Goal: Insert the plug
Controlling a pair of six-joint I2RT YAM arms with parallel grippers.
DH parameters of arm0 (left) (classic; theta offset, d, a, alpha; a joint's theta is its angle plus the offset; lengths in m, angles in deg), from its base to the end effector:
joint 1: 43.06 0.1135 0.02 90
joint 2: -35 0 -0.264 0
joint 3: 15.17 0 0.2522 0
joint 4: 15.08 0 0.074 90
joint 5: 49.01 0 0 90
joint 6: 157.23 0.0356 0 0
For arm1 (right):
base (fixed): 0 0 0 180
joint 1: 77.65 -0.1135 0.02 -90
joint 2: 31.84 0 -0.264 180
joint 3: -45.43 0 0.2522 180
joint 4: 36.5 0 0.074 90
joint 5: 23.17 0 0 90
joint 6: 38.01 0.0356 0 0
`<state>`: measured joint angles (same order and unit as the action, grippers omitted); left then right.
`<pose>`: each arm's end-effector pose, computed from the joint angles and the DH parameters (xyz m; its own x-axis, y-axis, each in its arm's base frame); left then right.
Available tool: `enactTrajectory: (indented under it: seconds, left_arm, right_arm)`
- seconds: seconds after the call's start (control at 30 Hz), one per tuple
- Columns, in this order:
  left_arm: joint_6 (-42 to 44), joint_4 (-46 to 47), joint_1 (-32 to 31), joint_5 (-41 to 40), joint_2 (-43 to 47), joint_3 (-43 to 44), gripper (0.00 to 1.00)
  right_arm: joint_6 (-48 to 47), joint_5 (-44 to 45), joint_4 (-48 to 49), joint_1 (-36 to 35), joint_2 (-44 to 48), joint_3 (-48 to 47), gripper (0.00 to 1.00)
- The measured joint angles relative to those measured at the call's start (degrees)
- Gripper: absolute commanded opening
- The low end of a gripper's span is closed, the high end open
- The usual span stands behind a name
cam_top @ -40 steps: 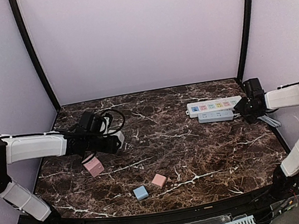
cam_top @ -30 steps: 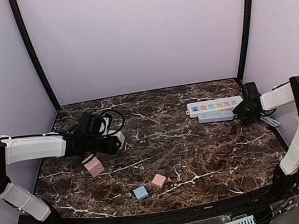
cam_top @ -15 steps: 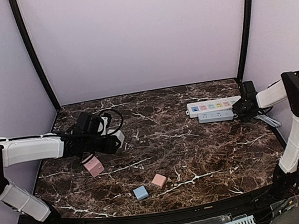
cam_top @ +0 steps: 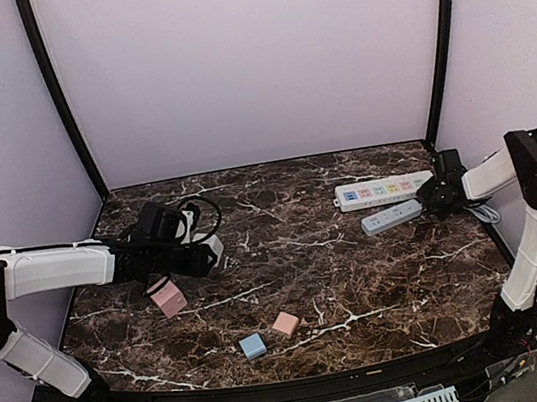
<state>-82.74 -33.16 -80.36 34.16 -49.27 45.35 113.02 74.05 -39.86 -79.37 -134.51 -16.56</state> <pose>0.2459 -0.1820 0.2017 -0.6532 0.1639 -0.7392 0.3700 0.9209 -0.1228 0.3477 0.0060 0.1307 -0.2836 0.8598 -0.4246 0.6372 0.4999 0.5866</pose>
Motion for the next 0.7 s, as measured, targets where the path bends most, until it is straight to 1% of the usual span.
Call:
enactTrajectory:
  seconds: [0.13, 0.3, 0.53, 0.7]
  left_arm:
    - [0.04, 0.0, 0.0, 0.07, 0.0, 0.0, 0.38]
    - [0.09, 0.07, 0.0, 0.5, 0.22, -0.2, 0.38]
    - [0.42, 1.53, -0.11, 2.91, 0.94, -0.85, 0.38]
    - [0.83, 2.47, -0.66, 5.35, 0.94, -0.85, 0.38]
  right_arm:
    - [-1.22, -1.44, 0.96, -0.37, 2.82, 3.74, 0.0]
    - [-0.2, -1.57, 0.7, -2.62, 8.68, 10.14, 0.0]
    - [7.72, 0.42, -1.7, -10.34, 18.36, 18.93, 0.0]
    - [14.32, 1.75, -2.69, -15.61, 22.45, 22.56, 0.0]
